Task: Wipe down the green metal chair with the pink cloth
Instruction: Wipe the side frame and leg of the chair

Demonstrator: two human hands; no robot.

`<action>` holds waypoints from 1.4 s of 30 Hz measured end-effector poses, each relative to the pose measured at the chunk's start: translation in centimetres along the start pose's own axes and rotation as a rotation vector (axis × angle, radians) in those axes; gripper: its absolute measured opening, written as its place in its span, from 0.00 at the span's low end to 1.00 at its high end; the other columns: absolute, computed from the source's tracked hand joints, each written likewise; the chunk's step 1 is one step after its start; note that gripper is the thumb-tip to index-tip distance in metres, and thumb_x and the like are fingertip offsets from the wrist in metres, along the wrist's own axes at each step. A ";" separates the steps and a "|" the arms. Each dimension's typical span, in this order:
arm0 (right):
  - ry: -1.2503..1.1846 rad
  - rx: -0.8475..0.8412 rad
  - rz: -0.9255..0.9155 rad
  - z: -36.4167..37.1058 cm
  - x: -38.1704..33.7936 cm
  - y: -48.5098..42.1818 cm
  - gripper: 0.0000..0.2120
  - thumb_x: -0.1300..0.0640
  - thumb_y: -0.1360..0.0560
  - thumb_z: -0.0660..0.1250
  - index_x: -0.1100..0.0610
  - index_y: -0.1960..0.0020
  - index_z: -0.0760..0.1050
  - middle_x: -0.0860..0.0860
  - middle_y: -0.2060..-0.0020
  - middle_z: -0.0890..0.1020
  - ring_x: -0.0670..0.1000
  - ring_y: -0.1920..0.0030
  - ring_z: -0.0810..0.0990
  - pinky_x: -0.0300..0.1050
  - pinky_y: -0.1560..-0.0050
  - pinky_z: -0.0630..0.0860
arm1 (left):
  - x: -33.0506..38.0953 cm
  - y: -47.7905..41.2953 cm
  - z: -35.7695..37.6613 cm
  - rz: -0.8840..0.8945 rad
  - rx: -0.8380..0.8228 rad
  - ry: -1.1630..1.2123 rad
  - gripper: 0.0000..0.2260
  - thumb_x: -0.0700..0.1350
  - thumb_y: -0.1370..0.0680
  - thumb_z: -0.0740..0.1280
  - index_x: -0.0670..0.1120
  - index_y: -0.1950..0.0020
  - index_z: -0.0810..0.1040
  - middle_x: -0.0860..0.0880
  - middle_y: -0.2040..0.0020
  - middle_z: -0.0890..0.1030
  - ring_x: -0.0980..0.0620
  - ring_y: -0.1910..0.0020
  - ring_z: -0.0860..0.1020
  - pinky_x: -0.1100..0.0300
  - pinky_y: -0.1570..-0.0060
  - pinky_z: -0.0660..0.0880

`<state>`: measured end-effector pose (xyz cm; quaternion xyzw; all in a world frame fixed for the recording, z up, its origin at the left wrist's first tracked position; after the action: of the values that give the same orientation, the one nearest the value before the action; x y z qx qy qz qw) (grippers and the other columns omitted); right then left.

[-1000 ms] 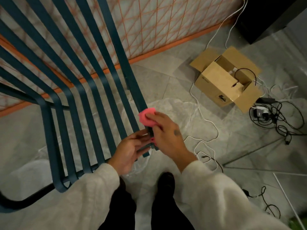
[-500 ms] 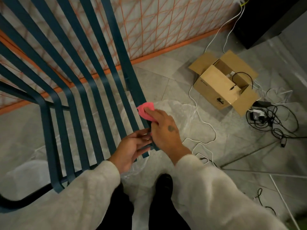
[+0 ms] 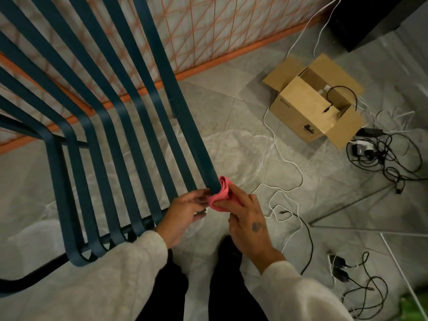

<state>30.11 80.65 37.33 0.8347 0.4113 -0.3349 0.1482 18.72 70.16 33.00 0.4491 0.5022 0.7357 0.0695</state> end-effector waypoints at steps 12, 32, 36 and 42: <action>0.124 -0.208 0.172 8.0 7.4 1.4 0.26 0.61 0.28 0.54 0.40 0.41 0.81 0.44 0.28 0.71 0.52 0.53 0.72 0.45 0.53 0.72 | -3.2 -4.1 0.4 -0.004 0.031 -0.042 0.18 0.29 0.22 0.58 0.46 0.43 0.81 0.46 0.44 0.84 0.51 0.42 0.81 0.54 0.40 0.76; -0.125 -0.225 0.125 2.7 4.0 2.0 0.29 0.64 0.30 0.56 0.41 0.39 0.80 0.35 0.25 0.63 0.49 0.45 0.74 0.45 0.42 0.74 | -0.6 -0.4 3.0 -0.013 0.087 -0.080 0.17 0.29 0.23 0.61 0.44 0.41 0.79 0.45 0.47 0.84 0.48 0.45 0.81 0.60 0.48 0.78; -0.176 -0.223 0.117 0.7 1.3 0.4 0.33 0.70 0.32 0.60 0.41 0.36 0.79 0.33 0.25 0.61 0.48 0.44 0.73 0.29 0.40 0.66 | 3.5 3.0 3.1 0.065 0.070 -0.028 0.20 0.26 0.24 0.58 0.45 0.41 0.79 0.45 0.48 0.85 0.52 0.50 0.84 0.67 0.57 0.79; -0.186 -0.158 0.079 -0.5 -1.5 -2.8 0.21 0.57 0.24 0.58 0.40 0.37 0.79 0.35 0.29 0.68 0.47 0.42 0.73 0.45 0.45 0.79 | 6.5 3.1 1.6 0.072 0.076 0.026 0.20 0.29 0.22 0.56 0.47 0.40 0.80 0.49 0.47 0.85 0.52 0.47 0.83 0.62 0.50 0.80</action>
<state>27.50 81.77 38.84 0.8012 0.3877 -0.3715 0.2640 17.12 73.31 39.43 0.4596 0.5142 0.7239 0.0191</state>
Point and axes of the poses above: each hand's wrist, its own y-axis away from the middle knuckle, its own z-axis out of the palm, x = y × z, the point moved 7 cm from there along -y, towards the middle knuckle
